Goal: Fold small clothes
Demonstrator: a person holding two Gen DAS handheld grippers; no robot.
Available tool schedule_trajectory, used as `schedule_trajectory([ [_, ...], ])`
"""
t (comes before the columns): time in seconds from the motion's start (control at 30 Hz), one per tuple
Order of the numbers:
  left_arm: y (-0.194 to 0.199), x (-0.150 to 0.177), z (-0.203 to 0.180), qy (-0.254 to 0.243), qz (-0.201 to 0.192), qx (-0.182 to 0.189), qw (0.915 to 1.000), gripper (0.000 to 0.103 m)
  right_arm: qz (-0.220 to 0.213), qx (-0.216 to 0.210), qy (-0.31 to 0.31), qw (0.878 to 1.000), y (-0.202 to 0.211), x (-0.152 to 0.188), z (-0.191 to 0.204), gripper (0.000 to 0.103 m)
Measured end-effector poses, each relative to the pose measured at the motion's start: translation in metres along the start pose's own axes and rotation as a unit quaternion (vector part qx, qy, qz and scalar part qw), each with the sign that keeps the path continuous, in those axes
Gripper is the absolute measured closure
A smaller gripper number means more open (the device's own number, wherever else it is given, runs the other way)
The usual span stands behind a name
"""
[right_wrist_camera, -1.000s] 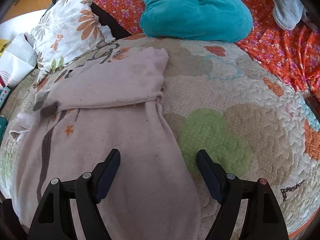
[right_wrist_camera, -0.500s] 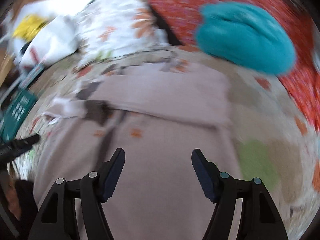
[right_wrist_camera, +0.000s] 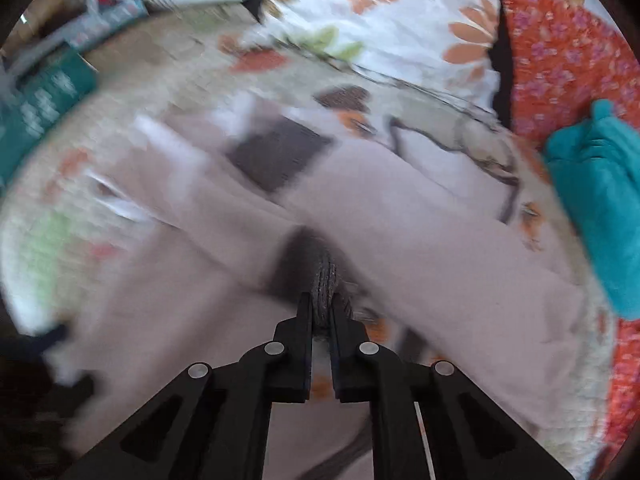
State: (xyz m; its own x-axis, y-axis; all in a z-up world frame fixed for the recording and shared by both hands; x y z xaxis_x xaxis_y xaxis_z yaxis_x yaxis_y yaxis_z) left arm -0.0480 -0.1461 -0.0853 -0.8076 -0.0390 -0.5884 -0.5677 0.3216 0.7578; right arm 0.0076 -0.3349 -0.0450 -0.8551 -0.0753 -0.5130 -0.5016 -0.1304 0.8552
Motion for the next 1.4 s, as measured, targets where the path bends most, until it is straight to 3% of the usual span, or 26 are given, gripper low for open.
schedule_trajectory([
  [0.1, -0.003, -0.001, 0.0, 0.006, 0.005, 0.008, 0.9999, 0.03, -0.047, -0.056, -0.033, 0.997, 0.046, -0.016, -0.005, 0.095],
  [0.2, -0.002, -0.002, 0.001, 0.011, 0.006, 0.016, 0.9998, 0.03, -0.085, -0.068, -0.116, 0.987, 0.086, -0.022, -0.06, 0.095],
  [0.27, -0.001, -0.002, 0.0, 0.012, 0.006, 0.022, 0.9997, 0.029, -0.095, -0.047, -0.172, 0.979, 0.099, -0.009, -0.106, 0.095],
  [0.33, -0.002, -0.002, -0.002, 0.011, 0.008, 0.021, 0.9997, 0.029, -0.093, -0.014, -0.253, 0.963, 0.103, 0.013, -0.16, 0.094],
  [0.4, -0.002, -0.001, -0.004, 0.007, 0.007, 0.021, 0.9997, 0.029, -0.062, 0.057, -0.319, 0.944, 0.099, 0.048, -0.212, 0.088],
  [0.47, 0.0, -0.001, -0.006, 0.002, 0.003, 0.022, 0.9997, 0.029, -0.043, 0.087, -0.335, 0.937, 0.098, 0.071, -0.23, 0.084],
  [0.57, -0.001, 0.0, -0.01, -0.008, 0.001, 0.014, 0.9999, 0.029, -0.054, 0.09, -0.311, 0.944, 0.101, 0.079, -0.225, 0.061],
  [0.73, -0.001, 0.003, -0.015, -0.024, -0.002, 0.011, 0.9997, 0.029, -0.066, 0.101, -0.222, 0.968, 0.095, 0.065, -0.19, 0.059],
  [0.87, -0.003, 0.004, -0.019, -0.037, -0.004, 0.008, 0.9993, 0.028, -0.048, 0.095, -0.148, 0.983, 0.07, 0.043, -0.157, 0.06],
  [0.93, -0.004, 0.004, -0.021, -0.043, -0.005, 0.005, 0.999, 0.028, -0.043, 0.061, -0.122, 0.99, 0.055, 0.031, -0.137, 0.06],
  [1.03, -0.005, 0.004, -0.023, -0.049, -0.007, 0.006, 0.9988, 0.025, -0.04, -0.045, -0.132, 0.99, 0.032, 0.014, -0.112, 0.06],
  [1.13, -0.007, 0.004, -0.025, -0.05, -0.007, 0.008, 0.9987, 0.024, -0.016, -0.08, -0.155, 0.985, -0.003, -0.001, -0.11, 0.06],
  [1.17, -0.008, 0.004, -0.025, -0.05, -0.007, 0.008, 0.9987, 0.024, 0.001, -0.068, -0.166, 0.984, -0.018, -0.004, -0.117, 0.06],
  [1.2, -0.008, 0.004, -0.025, -0.051, -0.007, 0.008, 0.9986, 0.023, 0.004, -0.049, -0.173, 0.984, -0.025, -0.009, -0.126, 0.069],
  [1.27, -0.008, 0.004, -0.026, -0.054, -0.008, 0.009, 0.9984, 0.023, -0.015, -0.011, -0.186, 0.982, -0.024, -0.023, -0.146, 0.074],
  [1.33, -0.009, 0.004, -0.026, -0.057, -0.009, 0.009, 0.9983, 0.022, -0.017, 0.124, -0.173, 0.977, -0.015, -0.037, -0.176, 0.068],
  [1.4, -0.011, 0.004, -0.026, -0.057, -0.008, 0.008, 0.9983, 0.022, -0.004, 0.237, -0.151, 0.96, -0.007, -0.043, -0.203, 0.045],
])
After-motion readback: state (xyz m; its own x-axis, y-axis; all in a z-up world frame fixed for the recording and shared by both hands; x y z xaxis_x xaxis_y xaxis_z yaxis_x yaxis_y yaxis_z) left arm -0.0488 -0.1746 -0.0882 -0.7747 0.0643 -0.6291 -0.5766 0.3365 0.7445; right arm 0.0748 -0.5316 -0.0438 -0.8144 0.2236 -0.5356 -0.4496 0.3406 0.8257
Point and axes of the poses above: each gripper's, at about its wrist camera, not at the fingertips, and y roughly against the way its jaws point, z to its left, x to its underside, the point moved 5 cm from there along -y, roughly the way its jaws point, and after that the axes turned 9 degrees about -x, right-handed, at the moved point
